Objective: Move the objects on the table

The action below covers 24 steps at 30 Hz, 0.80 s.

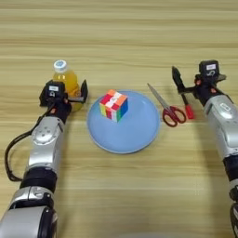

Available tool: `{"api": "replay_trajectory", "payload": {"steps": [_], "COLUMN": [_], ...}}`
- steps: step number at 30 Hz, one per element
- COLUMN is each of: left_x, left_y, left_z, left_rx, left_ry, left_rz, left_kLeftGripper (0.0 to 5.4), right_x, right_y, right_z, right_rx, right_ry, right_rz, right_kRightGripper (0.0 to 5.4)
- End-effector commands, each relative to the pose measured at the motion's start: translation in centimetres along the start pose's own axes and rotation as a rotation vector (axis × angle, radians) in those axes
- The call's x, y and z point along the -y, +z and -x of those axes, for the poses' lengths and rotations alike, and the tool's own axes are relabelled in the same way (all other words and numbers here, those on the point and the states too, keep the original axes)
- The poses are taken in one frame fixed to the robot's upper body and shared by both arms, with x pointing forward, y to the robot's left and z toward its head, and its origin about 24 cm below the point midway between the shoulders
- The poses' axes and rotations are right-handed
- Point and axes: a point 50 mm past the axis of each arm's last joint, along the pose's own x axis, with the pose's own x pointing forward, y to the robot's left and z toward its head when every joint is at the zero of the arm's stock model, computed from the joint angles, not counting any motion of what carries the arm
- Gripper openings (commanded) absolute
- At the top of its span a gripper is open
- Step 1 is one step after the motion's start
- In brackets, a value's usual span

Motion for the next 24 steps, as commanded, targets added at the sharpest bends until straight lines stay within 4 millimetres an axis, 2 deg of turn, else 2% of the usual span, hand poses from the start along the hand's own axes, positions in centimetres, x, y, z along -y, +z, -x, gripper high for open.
{"api": "replay_trajectory", "payload": {"steps": [1, 6, 12, 24], "left_x": [0.5, 0.7, 0.7, 0.4], "left_y": [0.3, 0.2, 0.2, 0.2], "left_z": [-0.1, -0.1, -0.1, 0.0], "left_rx": [0.009, 0.009, 0.006, 0.006], "left_ry": [-0.012, -0.016, -0.012, 0.015], "left_rz": [-0.002, -0.003, -0.004, -0.012], "left_kLeftGripper": [5.39, 5.39, 5.39, 5.39], "right_x": [-2.7, -6.5, -9.1, -11.4], "right_y": [0.3, -0.3, -0.6, -1.3], "right_z": [0.7, 1.5, 1.2, -0.2], "right_rx": [0.006, -0.042, -0.058, -0.083], "right_ry": [0.178, 0.439, 0.588, 0.698], "right_rz": [0.000, -0.031, 0.001, 0.043], "right_kRightGripper": [5.40, 5.40, 5.40, 5.40]}}
